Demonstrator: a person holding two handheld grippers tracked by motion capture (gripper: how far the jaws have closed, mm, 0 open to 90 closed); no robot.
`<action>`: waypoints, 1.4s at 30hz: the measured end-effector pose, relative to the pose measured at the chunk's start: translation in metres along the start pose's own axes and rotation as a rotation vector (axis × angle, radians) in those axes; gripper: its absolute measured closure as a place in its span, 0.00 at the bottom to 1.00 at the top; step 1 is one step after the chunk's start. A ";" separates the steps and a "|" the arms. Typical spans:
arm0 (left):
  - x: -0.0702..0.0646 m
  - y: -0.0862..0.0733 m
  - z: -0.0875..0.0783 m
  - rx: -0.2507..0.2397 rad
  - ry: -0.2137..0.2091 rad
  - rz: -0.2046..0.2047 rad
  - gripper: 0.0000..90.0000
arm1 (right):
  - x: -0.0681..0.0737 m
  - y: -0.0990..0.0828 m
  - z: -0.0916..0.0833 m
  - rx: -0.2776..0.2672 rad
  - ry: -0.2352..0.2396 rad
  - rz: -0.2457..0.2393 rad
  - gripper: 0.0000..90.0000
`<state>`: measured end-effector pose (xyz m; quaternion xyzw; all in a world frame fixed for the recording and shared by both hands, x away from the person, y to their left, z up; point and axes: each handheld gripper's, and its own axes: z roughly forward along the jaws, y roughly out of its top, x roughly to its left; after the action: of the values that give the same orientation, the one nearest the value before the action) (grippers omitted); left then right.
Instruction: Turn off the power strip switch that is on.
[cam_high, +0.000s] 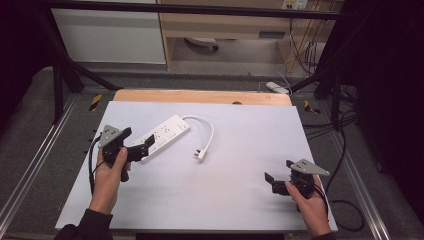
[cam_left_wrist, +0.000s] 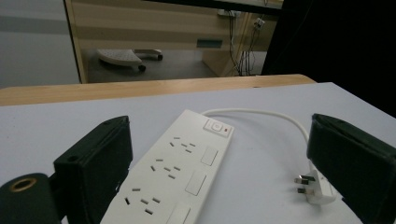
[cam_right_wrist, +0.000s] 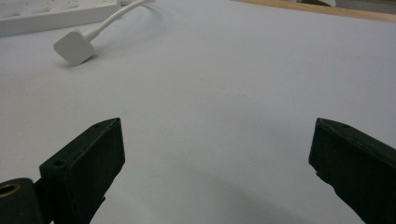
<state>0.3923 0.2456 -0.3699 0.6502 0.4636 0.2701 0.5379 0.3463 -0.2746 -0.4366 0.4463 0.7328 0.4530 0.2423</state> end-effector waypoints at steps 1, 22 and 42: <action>-0.001 0.000 -0.002 0.002 -0.007 0.002 0.08 | 0.000 0.000 0.000 0.000 0.000 0.000 0.04; 0.002 -0.002 -0.064 -0.038 -0.030 0.009 0.07 | 0.000 0.001 -0.002 -0.006 -0.001 0.006 0.04; -0.009 -0.070 -0.057 0.163 -0.174 0.117 0.08 | 0.000 0.000 0.001 0.003 -0.001 0.005 0.04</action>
<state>0.3180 0.2631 -0.4191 0.7387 0.3968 0.2050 0.5048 0.3466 -0.2741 -0.4370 0.4486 0.7322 0.4522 0.2412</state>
